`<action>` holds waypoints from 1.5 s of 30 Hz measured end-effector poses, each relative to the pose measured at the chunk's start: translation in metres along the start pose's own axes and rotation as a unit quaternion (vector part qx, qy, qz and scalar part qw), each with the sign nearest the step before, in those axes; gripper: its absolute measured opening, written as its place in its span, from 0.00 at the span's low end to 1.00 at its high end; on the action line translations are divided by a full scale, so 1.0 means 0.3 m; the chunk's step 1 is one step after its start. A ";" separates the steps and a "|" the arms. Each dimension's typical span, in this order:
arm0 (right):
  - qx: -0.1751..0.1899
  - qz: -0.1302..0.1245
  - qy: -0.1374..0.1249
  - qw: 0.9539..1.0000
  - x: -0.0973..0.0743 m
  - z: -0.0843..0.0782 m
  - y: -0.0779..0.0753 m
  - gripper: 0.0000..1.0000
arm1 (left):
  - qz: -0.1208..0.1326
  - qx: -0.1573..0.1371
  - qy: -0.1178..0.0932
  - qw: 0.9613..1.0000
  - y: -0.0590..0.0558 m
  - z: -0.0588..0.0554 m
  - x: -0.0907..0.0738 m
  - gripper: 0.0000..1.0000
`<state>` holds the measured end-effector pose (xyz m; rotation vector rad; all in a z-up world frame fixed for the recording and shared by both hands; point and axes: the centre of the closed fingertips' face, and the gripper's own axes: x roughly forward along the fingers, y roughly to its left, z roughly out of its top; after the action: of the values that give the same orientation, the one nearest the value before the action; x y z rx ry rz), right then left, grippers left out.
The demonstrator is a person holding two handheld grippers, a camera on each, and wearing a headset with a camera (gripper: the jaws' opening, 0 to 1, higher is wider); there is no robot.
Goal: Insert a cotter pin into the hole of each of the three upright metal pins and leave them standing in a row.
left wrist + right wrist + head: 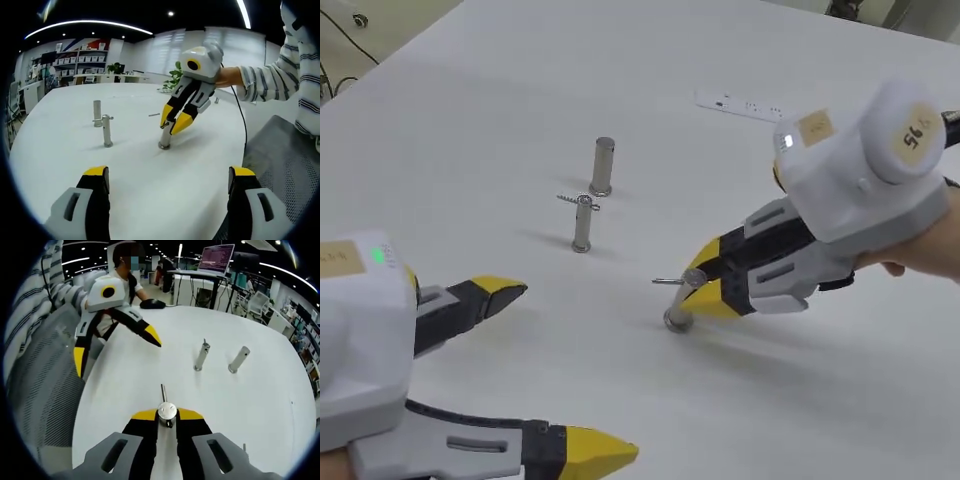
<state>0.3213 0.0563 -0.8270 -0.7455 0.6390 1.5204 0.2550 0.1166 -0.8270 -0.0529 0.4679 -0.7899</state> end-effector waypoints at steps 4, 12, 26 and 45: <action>0.017 -0.014 -0.013 1.000 -0.024 0.002 -0.054 0.13 | 0.003 0.009 0.010 1.000 0.007 -0.012 0.000 0.99; 0.017 -0.020 -0.009 1.000 -0.045 -0.019 -0.116 0.13 | 0.002 0.006 0.011 1.000 0.003 -0.020 0.003 0.99; 0.035 -0.014 -0.033 0.999 -0.050 -0.007 -0.183 0.13 | 0.006 -0.008 0.003 1.000 -0.002 -0.012 0.000 0.99; 0.030 -0.025 -0.032 0.999 -0.042 0.000 -0.215 0.13 | 0.012 -0.010 0.005 1.000 0.007 -0.020 -0.005 0.99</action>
<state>0.3858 0.0535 -0.8151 -0.6612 0.6105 1.4668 0.2528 0.1199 -0.8322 -0.0614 0.4857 -0.7619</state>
